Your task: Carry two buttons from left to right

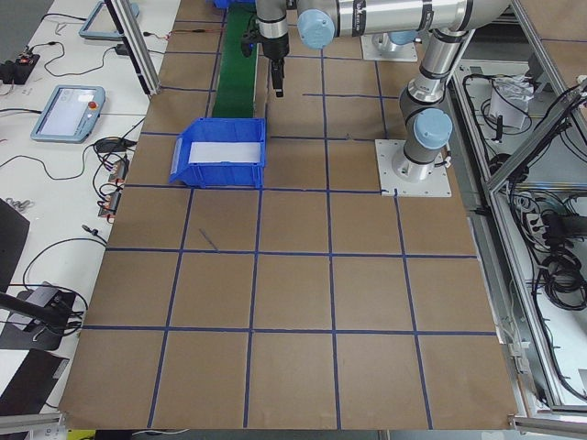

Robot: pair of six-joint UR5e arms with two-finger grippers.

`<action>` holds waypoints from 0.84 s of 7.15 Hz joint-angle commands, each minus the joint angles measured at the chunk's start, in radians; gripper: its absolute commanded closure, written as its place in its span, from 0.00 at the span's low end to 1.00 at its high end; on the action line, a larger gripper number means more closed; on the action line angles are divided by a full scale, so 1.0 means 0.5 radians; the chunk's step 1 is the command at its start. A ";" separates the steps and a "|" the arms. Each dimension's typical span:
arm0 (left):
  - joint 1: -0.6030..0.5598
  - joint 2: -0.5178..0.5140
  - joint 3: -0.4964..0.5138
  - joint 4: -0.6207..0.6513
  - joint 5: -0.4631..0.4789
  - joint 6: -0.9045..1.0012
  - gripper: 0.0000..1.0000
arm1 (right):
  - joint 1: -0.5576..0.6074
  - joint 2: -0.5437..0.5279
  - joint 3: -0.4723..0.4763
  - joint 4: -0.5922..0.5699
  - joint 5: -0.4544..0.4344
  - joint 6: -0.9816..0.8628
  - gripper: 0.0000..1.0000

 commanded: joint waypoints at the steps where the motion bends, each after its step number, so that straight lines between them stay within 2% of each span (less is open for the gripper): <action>1: 0.008 0.007 0.002 0.000 0.005 0.007 0.00 | -0.004 -0.058 0.048 0.004 -0.001 -0.003 0.01; 6: 0.008 0.004 0.002 0.000 0.011 -0.011 0.00 | -0.038 -0.027 0.026 -0.036 -0.029 -0.003 0.00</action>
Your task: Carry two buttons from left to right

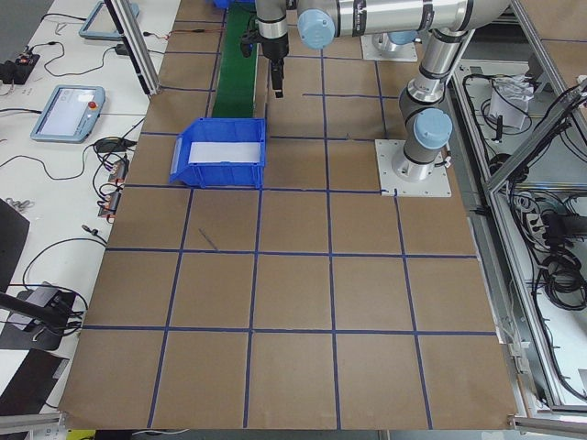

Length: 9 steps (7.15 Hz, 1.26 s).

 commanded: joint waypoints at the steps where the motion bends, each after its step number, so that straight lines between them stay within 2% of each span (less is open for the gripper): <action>1: -0.010 0.049 -0.004 0.000 0.007 -0.011 0.00 | -0.019 0.045 -0.049 -0.008 -0.011 -0.002 0.00; 2: -0.011 0.065 -0.007 0.000 0.007 -0.011 0.00 | -0.019 0.113 -0.149 -0.002 -0.017 -0.008 0.00; 9: -0.014 0.025 -0.004 0.003 0.004 -0.011 0.00 | -0.013 0.125 -0.123 -0.005 -0.069 0.011 0.00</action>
